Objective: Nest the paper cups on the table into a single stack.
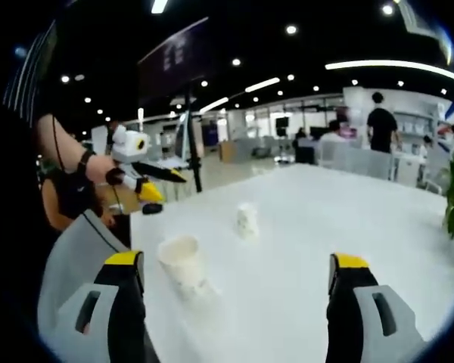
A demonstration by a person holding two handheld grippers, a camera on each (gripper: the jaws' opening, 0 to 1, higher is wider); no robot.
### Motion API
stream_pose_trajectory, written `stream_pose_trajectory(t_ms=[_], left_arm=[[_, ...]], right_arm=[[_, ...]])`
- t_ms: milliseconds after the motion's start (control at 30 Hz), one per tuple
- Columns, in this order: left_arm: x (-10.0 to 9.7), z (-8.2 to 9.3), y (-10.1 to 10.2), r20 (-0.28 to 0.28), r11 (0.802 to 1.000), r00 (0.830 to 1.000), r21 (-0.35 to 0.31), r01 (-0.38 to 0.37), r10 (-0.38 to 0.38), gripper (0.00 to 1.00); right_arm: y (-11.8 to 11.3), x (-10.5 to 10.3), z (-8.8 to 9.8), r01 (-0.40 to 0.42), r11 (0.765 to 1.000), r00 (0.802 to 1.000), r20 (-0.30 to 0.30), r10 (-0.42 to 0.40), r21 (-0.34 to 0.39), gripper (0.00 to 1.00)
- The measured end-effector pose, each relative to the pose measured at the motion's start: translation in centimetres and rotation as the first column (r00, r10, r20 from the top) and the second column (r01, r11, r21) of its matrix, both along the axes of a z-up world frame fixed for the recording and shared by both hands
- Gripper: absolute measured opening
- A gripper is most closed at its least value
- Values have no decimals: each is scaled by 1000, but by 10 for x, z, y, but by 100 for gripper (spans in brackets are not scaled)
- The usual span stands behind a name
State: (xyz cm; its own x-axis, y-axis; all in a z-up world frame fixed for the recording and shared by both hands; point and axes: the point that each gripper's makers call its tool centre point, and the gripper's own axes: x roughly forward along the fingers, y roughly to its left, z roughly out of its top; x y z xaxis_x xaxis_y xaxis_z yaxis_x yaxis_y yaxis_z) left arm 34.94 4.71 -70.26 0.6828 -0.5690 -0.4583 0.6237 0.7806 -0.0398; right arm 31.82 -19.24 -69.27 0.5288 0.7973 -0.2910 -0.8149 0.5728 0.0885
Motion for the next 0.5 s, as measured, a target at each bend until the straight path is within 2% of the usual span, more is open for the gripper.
stream_pose_trajectory(t_ms=[200,500], left_arm=[[15,-6,-3,-13,1000,1000,8,5,-5,75],[39,-16,-7,-22,1000,1000,27,9,-8,74]], right_arm=[[-1,1,-5,7,1000,1000,-16,-7,4,100],[-2,5,-5,8,1000,1000,-7,-8,-3,99]])
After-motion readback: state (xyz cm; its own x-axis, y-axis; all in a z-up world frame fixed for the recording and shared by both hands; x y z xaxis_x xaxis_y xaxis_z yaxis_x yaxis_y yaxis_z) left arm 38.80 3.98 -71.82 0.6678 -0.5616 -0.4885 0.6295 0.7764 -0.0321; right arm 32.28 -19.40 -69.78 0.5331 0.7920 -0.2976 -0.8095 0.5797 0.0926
